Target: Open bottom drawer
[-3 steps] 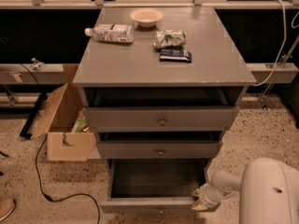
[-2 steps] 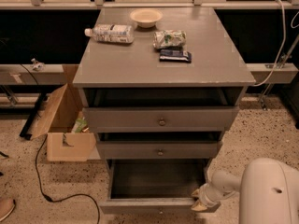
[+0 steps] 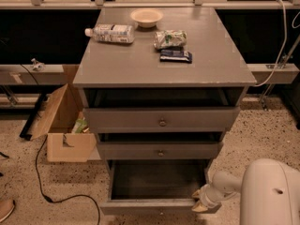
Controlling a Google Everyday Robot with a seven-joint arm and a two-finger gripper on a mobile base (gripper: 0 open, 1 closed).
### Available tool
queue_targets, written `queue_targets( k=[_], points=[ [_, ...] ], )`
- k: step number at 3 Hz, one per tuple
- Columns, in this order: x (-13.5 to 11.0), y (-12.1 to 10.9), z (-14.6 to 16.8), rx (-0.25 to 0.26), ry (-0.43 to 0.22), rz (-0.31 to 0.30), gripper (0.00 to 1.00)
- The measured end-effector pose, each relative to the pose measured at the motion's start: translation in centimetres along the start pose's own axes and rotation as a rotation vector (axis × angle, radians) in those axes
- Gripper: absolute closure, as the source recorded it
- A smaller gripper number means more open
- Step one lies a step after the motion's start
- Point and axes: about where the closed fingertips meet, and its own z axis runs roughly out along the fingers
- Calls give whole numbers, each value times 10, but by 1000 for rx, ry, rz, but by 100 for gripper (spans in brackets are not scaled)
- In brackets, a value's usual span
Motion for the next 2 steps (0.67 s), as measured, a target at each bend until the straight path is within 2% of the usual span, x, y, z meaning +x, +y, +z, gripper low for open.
queue_targets(
  k=[1, 2],
  points=[
    [0, -3, -8, 0, -11, -14, 35],
    [3, -6, -35, 32, -9, -17, 11]
  ],
)
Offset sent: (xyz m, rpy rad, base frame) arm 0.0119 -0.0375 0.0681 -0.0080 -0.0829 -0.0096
